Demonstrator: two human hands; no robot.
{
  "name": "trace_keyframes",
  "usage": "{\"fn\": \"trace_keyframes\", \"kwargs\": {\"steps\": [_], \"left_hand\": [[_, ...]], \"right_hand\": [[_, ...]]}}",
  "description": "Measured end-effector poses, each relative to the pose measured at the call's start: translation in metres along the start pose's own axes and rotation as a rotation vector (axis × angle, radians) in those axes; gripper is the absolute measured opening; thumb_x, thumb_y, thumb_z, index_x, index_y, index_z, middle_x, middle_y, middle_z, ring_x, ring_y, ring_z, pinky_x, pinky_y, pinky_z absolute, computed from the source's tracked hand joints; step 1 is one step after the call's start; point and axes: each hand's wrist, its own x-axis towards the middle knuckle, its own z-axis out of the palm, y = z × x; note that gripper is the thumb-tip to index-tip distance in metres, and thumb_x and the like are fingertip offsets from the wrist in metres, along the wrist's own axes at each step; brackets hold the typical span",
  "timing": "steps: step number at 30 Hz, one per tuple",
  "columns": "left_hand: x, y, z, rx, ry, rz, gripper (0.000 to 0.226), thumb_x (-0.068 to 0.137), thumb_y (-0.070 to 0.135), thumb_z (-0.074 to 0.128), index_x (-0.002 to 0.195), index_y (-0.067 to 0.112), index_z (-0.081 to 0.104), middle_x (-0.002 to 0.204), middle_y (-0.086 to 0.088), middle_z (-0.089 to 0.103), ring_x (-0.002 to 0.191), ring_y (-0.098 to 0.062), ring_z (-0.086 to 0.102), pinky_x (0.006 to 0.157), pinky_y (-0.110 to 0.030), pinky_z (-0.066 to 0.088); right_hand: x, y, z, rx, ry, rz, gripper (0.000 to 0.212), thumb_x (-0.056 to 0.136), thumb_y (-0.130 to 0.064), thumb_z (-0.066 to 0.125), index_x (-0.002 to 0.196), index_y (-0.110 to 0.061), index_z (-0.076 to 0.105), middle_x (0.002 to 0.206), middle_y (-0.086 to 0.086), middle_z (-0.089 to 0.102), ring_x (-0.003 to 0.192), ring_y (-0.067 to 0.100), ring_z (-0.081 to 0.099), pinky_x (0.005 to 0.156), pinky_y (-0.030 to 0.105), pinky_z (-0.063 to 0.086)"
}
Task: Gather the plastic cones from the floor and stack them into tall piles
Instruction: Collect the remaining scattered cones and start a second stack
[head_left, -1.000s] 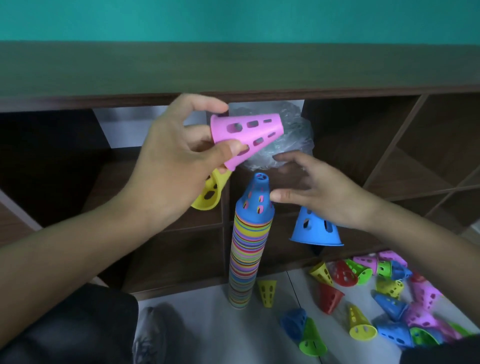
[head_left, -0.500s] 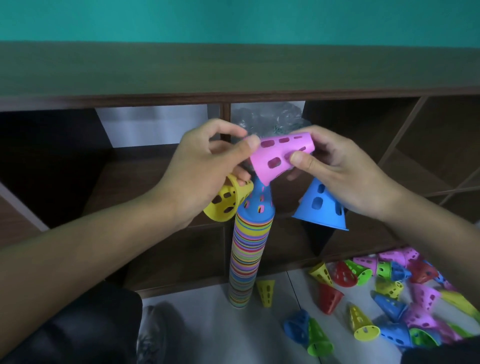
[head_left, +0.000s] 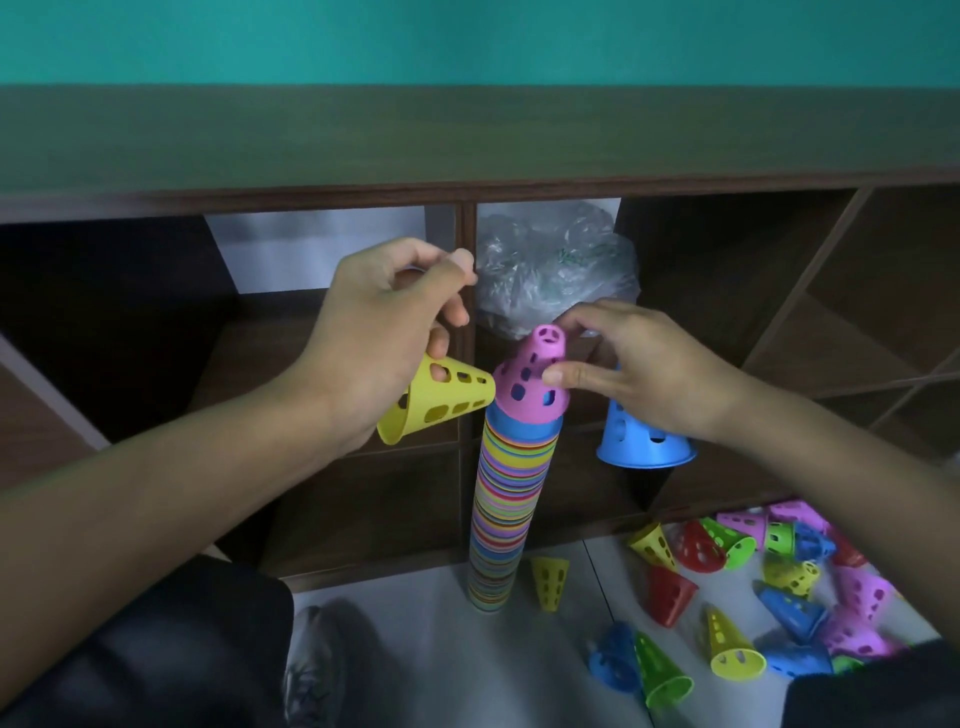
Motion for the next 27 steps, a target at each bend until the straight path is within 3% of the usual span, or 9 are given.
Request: {"fn": "trace_keyframes", "kwargs": {"steps": [4,7,11,16,19,27], "left_hand": [[-0.001,-0.001,-0.004,-0.005,0.000,-0.005,0.025,0.100,0.020,0.060,0.099,-0.003,0.067,0.062,0.000,0.052,0.049,-0.015,0.042,0.040,-0.022,0.038],[0.000,-0.002,-0.005,0.004,-0.026,-0.017,0.024,0.100,0.021,0.061,0.097,-0.002,0.068,0.063,0.001,0.052,0.051,-0.016,0.042,0.041,-0.024,0.038],[0.000,-0.005,-0.006,-0.024,-0.059,-0.040,0.028,0.102,0.026,0.056,0.094,0.002,0.068,0.066,-0.002,0.052,0.052,-0.017,0.042,0.041,-0.025,0.038],[0.000,-0.007,-0.005,-0.066,-0.055,-0.054,0.036,0.105,0.031,0.051,0.095,0.001,0.068,0.064,-0.001,0.052,0.051,-0.017,0.042,0.042,-0.024,0.039],[0.000,-0.007,-0.005,-0.074,-0.059,-0.045,0.035,0.105,0.031,0.052,0.092,0.002,0.068,0.063,-0.002,0.052,0.051,-0.018,0.043,0.042,-0.026,0.040],[0.000,-0.007,-0.006,-0.093,-0.051,-0.013,0.034,0.105,0.028,0.051,0.083,0.006,0.064,0.060,-0.001,0.049,0.049,-0.017,0.043,0.042,-0.026,0.040]], "right_hand": [[0.006,0.001,-0.004,0.027,0.059,0.002,0.068,0.073,-0.072,0.055,0.118,-0.022,0.066,0.111,-0.006,0.065,0.083,-0.011,0.057,0.072,0.005,0.038],[0.009,-0.002,-0.006,0.150,0.234,0.037,0.060,0.077,-0.068,0.058,0.114,-0.022,0.068,0.106,-0.010,0.067,0.085,0.002,0.065,0.077,0.013,0.048],[0.014,-0.018,-0.004,0.277,0.533,-0.030,0.029,0.094,-0.043,0.065,0.107,-0.017,0.067,0.098,-0.010,0.068,0.085,0.000,0.062,0.081,0.015,0.047],[0.023,-0.033,-0.001,0.237,0.748,-0.121,0.030,0.098,-0.034,0.062,0.102,-0.005,0.067,0.096,0.000,0.067,0.091,0.002,0.061,0.086,0.014,0.043],[0.030,-0.035,0.008,0.171,0.731,-0.139,0.027,0.097,-0.032,0.064,0.096,-0.005,0.066,0.092,-0.002,0.064,0.086,-0.006,0.055,0.082,0.009,0.038],[0.044,-0.026,0.032,0.067,0.450,-0.173,0.041,0.094,-0.049,0.057,0.099,-0.009,0.065,0.096,-0.004,0.061,0.092,0.007,0.057,0.081,0.014,0.042]]}}
